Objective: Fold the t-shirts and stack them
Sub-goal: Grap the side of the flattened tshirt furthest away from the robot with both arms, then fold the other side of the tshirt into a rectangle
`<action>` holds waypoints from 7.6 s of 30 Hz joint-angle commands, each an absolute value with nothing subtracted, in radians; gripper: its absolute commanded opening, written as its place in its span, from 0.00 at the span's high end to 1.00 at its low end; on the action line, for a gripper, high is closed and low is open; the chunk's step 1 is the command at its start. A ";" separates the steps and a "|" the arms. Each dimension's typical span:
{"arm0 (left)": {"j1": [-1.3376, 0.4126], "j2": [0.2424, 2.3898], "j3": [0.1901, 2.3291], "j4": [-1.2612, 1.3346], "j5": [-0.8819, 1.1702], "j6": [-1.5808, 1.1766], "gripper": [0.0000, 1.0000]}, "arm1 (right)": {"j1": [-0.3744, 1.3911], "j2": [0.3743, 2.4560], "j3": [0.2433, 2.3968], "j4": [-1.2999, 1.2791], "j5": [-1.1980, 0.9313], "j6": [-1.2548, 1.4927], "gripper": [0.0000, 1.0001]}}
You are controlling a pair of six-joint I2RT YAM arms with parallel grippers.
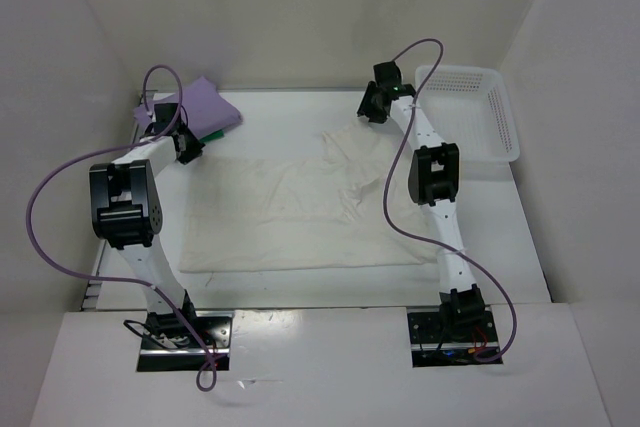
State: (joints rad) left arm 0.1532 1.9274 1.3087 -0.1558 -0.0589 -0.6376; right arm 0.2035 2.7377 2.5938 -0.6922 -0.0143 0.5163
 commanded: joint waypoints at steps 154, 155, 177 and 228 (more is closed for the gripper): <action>0.063 1.440 0.807 -0.202 0.173 -0.672 0.80 | 0.523 1.594 1.020 -0.543 -0.097 0.741 0.98; 0.063 1.440 0.818 -0.202 0.182 -0.672 0.80 | 0.540 1.582 1.008 -0.543 -0.097 0.741 0.98; -0.360 1.476 0.951 -0.247 0.127 -0.701 0.75 | 0.611 1.497 1.103 -0.666 0.058 0.727 0.59; -0.400 1.571 1.015 -0.225 0.110 -0.640 0.59 | 0.661 1.451 0.879 -0.618 -0.261 0.824 0.92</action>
State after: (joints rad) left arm -0.3988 1.5646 0.9581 -0.2401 0.1242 -0.6758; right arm 0.6411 1.4879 0.8894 -0.6308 -0.2005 0.7994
